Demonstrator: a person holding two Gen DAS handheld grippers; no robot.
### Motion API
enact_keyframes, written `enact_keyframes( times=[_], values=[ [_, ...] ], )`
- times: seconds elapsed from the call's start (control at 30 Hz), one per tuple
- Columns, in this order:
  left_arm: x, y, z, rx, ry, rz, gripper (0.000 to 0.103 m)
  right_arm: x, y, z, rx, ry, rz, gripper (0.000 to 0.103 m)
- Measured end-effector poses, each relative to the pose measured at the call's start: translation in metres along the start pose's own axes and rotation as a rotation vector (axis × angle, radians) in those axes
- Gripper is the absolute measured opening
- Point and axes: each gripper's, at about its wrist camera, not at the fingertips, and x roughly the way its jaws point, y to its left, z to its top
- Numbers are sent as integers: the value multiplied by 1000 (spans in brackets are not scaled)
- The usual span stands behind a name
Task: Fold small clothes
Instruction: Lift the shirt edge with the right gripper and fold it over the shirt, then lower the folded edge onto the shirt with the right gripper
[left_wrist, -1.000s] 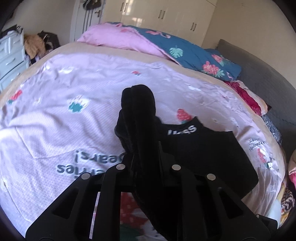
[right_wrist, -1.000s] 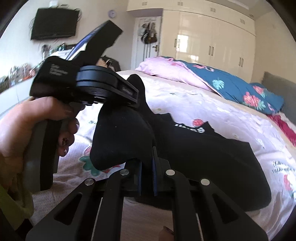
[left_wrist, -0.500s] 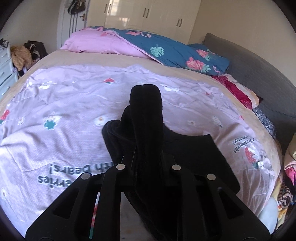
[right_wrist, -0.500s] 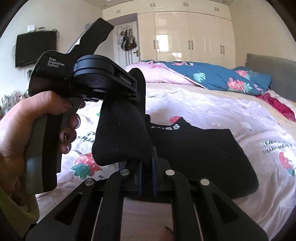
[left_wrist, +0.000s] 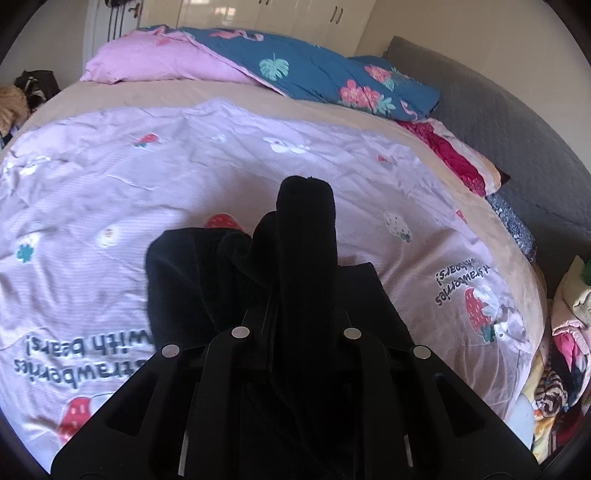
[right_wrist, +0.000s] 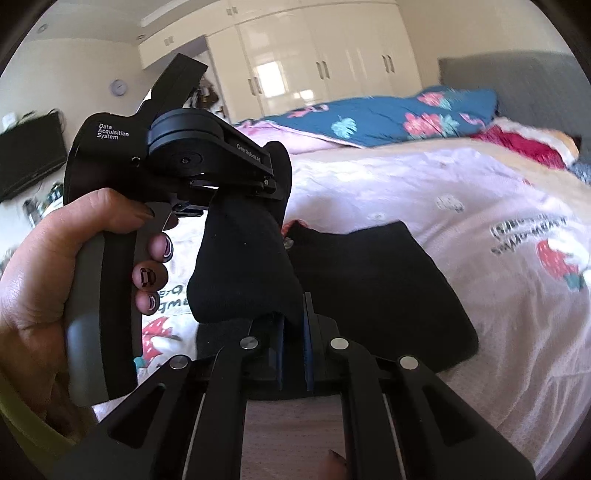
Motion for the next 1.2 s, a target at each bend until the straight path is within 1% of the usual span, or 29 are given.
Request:
enact_keyframes(
  times=[0.2, 0.3, 0.33, 0.37, 0.43, 0.5, 0.57, 0.6, 0.63, 0.67, 0.7, 0.77, 0.83, 0.87, 0.9, 0.93, 0.97, 1.0, 1.03, 1.07, 1.1, 1.17, 1.2],
  values=[
    [33, -22, 5, 9, 60, -26, 10, 7, -33, 1, 155, 39, 3, 7],
    [51, -35, 6, 29, 94, -30, 13, 10, -52, -1, 242, 62, 8, 7],
    [58, -38, 6, 33, 112, -29, 17, 13, -60, -3, 285, 85, 20, 7],
    [68, -41, 4, 29, 136, -25, 18, 16, -66, -4, 324, 103, 34, 7],
    [80, -46, 1, 32, 165, -30, 21, 26, -86, -13, 453, 157, 81, 7],
    [85, -51, -1, 47, 171, -24, 24, 30, -97, -17, 530, 182, 109, 7],
    [87, -54, -2, 54, 168, -25, 32, 31, -104, -20, 578, 195, 133, 8],
    [88, -54, -1, 50, 168, -33, 34, 31, -106, -21, 592, 202, 138, 8],
    [87, -54, -1, 42, 165, -61, 47, 31, -105, -20, 593, 205, 134, 8],
    [86, -53, 1, 28, 160, -93, 66, 31, -106, -21, 592, 210, 125, 9],
    [84, -53, 2, 20, 150, -104, 69, 32, -107, -22, 598, 218, 119, 10],
    [79, -52, 5, 18, 131, -102, 69, 31, -109, -24, 611, 231, 109, 11],
    [66, -46, 8, 5, 89, -125, 69, 30, -114, -24, 634, 240, 106, 13],
    [59, -42, 8, -2, 68, -129, 69, 29, -115, -24, 637, 246, 107, 16],
    [52, -38, 8, -3, 49, -128, 69, 28, -115, -22, 634, 256, 114, 22],
    [42, -30, 6, 5, 24, -110, 69, 28, -117, -20, 632, 262, 121, 25],
    [35, -24, 3, 14, 4, -84, 69, 27, -117, -18, 632, 264, 134, 33],
    [29, -18, -1, 23, -10, -54, 69, 26, -117, -14, 613, 266, 157, 48],
    [23, -8, -8, 34, -22, -11, 69, 24, -117, -10, 591, 266, 172, 57],
    [20, -2, -14, 38, -26, 17, 69, 22, -115, -6, 569, 265, 187, 72],
    [18, 5, -21, 41, -23, 46, 69, 21, -114, 1, 545, 258, 200, 77],
    [17, 15, -32, 54, -16, 76, 69, 23, -113, 15, 514, 240, 187, 79],
    [18, 18, -39, 57, -10, 95, 69, 27, -112, 25, 480, 231, 172, 83]
  ],
)
